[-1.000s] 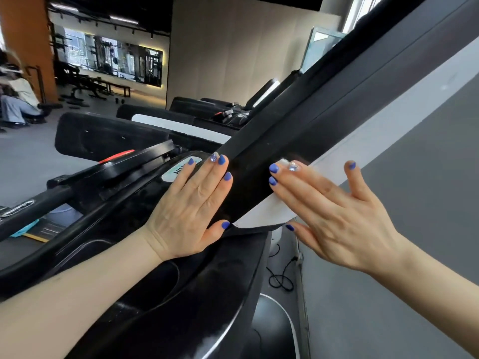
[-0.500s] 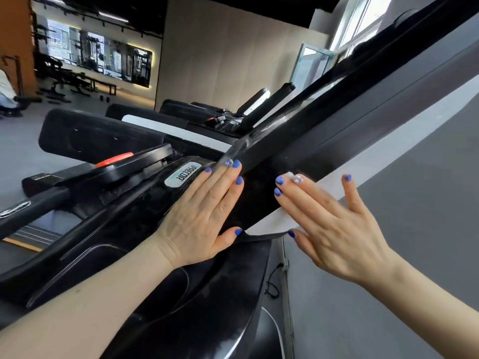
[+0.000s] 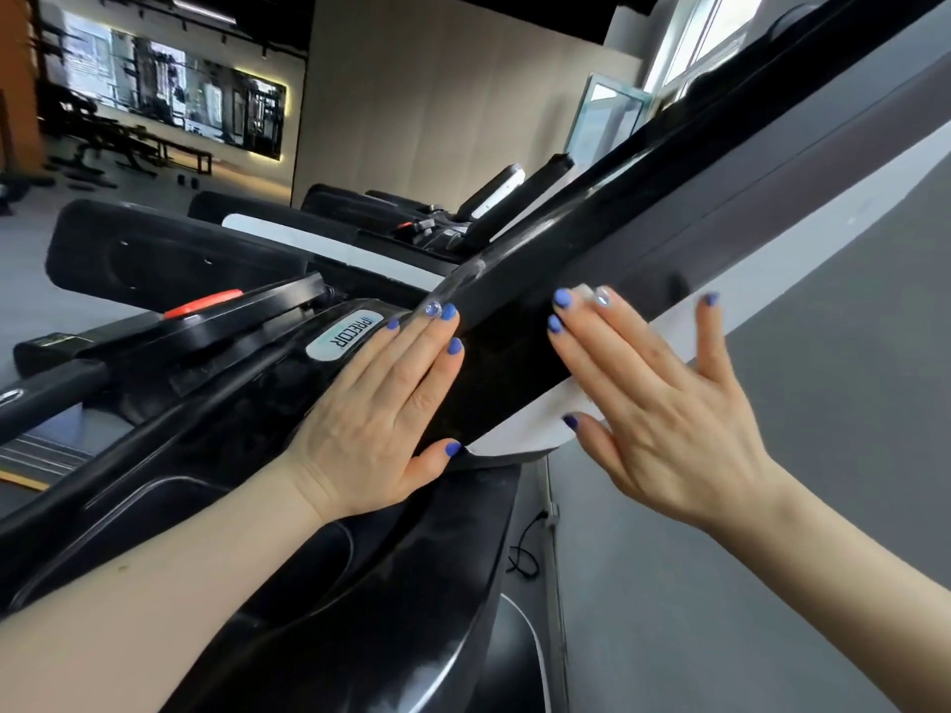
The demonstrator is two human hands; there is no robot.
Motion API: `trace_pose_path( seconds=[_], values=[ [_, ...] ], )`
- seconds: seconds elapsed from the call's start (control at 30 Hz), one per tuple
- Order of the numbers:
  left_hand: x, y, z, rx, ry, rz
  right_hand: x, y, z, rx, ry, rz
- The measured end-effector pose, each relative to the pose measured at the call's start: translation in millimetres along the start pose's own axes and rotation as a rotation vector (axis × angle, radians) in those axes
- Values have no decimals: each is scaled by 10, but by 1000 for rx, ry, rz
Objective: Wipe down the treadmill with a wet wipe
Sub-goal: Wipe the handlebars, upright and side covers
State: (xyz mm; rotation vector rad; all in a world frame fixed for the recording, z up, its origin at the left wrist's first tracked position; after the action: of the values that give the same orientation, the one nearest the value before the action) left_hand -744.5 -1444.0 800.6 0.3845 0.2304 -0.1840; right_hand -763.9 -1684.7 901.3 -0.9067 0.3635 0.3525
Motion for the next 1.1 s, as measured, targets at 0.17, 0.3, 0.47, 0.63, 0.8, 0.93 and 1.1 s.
trace_pose_path(
  seconds=[0.17,0.3,0.47,0.63,0.8,0.93,1.1],
  values=[
    [-15,4,-15,0,1,-8,36,45,427,-16,-64,95],
    [-18,-1,-3,5,7,-5,-2,-166,-1,-13,-56,37],
    [-21,3,-7,5,41,21,42,-214,-43,-10,-83,52],
    [-141,-21,46,-1,76,46,126,-292,-132,-40,-114,63],
    [-217,-281,399,-8,30,11,275,-425,-305,-72,-137,50],
    [-160,-388,598,-69,3,55,305,-447,-288,-124,-188,89],
    [-89,-397,567,-61,7,206,416,-504,-282,-160,-272,148]
  ],
)
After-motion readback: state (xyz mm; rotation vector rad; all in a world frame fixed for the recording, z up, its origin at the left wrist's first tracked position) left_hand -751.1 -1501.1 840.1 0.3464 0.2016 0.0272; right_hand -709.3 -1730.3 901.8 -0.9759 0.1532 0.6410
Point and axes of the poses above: each hand's wrist, its own z-axis towards the middle knuckle, its own x-axis out of the palm, y = z × x, the point moved 2 cm from there along z, towards the middle knuckle, and after that the axes turned 14 degrees about z, right-handed, at the moved point
